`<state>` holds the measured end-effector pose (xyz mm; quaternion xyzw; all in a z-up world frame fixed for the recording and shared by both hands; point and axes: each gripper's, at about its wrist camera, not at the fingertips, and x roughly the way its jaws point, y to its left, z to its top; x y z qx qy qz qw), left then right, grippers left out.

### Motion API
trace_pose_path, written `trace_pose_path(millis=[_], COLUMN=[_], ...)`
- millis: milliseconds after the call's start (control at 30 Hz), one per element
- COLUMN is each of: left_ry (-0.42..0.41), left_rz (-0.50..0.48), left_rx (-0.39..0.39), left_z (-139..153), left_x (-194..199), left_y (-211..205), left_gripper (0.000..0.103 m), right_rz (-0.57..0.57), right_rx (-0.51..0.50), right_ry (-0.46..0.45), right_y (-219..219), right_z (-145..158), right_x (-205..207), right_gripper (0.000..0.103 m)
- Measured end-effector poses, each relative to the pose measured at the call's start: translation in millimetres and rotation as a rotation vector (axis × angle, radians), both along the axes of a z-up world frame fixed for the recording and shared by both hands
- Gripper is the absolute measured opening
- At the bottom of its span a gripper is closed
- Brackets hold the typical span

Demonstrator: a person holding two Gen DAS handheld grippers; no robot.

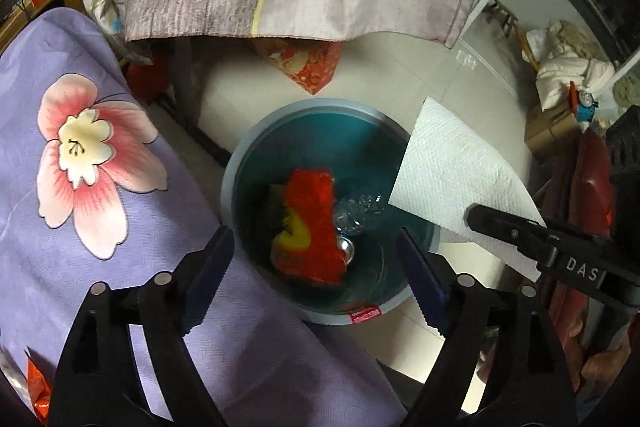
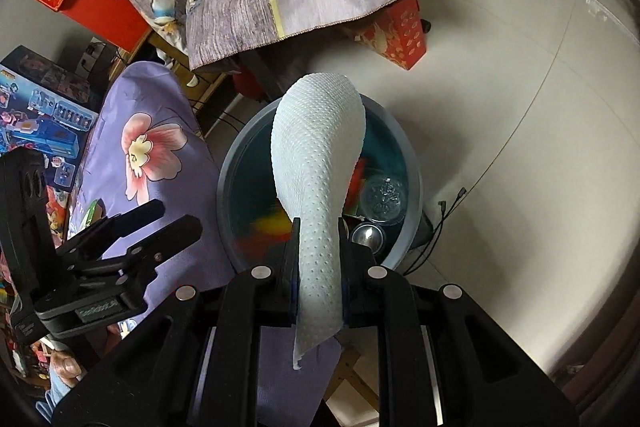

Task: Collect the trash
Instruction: 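Open the left tool releasing the chip bag while the right tool drops the tissue, then return to the table and grasp the clear green-labelled wrapper with the left tool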

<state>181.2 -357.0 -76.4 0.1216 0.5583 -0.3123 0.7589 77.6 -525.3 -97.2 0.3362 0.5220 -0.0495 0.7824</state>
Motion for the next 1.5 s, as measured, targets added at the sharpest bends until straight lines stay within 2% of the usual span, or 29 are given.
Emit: trace_pose_path(millis=[233,267,300,333,367,533,767,867,1000,1167,1500], left_ry=[0.024,0.024,0.022,0.020,0.015,0.002,-0.001,-0.010,-0.019,-0.036,-0.092], left_rz=[0.058,0.070,0.078,0.087,0.097,0.125,0.126,0.127,0.136,0.149,0.153], left_rx=[-0.021,-0.026,-0.031,-0.035,-0.041,-0.050,-0.058,-0.058,-0.059,-0.066,-0.090], left_z=[7.4,9.8,12.1,14.6,17.6,26.2,32.1,34.6,37.7,44.8,64.4], left_x=[0.9,1.4,2.0,2.2,1.8,0.1,-7.8,-13.9,-21.8,-33.5,-61.2], left_y=[25.5,31.0,35.0,39.0,44.4,62.7,76.2,84.0,99.0,121.9,164.1], left_gripper=[0.093,0.094,0.095,0.096,0.097,0.098,0.098,0.098,0.098,0.099,0.099], right_rz=[0.053,0.059,0.060,0.056,0.054,0.051,0.008,0.003,0.011,0.026,0.047], right_rx=[0.016,0.019,0.026,0.030,0.028,0.037,0.049,0.040,0.031,0.010,-0.038], right_ry=[0.010,0.012,0.012,0.011,0.009,0.024,0.051,0.070,0.087,0.096,0.058], right_y=[18.9,21.2,23.4,25.6,26.8,29.5,28.9,34.2,46.5,66.9,107.7], right_z=[-9.3,-10.2,-11.2,-12.2,-12.4,-14.6,-14.2,-12.9,-10.1,-0.2,29.8], right_x=[17.2,19.3,21.2,22.8,23.6,25.2,15.9,12.4,6.5,-0.9,-15.9], right_gripper=[0.018,0.030,0.057,0.066,0.069,0.070,0.077,0.084,0.084,0.084,0.088])
